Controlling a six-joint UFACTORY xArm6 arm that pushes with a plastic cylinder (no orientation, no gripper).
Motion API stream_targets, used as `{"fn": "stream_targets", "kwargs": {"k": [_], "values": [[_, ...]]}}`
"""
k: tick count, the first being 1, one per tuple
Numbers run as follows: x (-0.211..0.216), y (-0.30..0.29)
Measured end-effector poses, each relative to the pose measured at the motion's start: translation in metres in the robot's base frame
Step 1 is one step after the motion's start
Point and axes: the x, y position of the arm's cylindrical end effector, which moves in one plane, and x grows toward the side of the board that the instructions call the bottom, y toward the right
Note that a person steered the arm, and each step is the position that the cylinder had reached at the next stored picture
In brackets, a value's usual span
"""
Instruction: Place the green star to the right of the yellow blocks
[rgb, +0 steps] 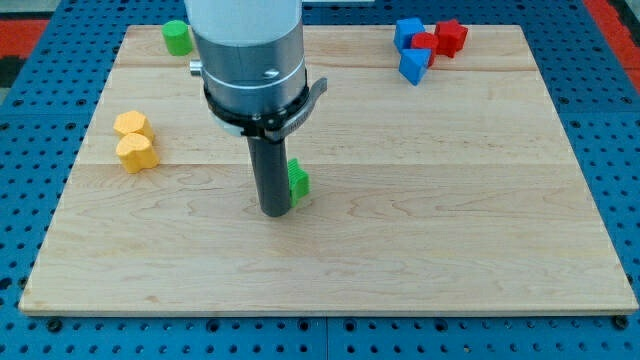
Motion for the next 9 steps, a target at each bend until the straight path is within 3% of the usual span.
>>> {"fn": "stream_targets", "kwargs": {"k": [1, 3, 4, 5, 8, 9], "values": [[-0.018, 0.005], [0.014, 0.065], [-0.022, 0.058], [-0.049, 0.050], [-0.092, -0.084], [-0.144, -0.067]]}}
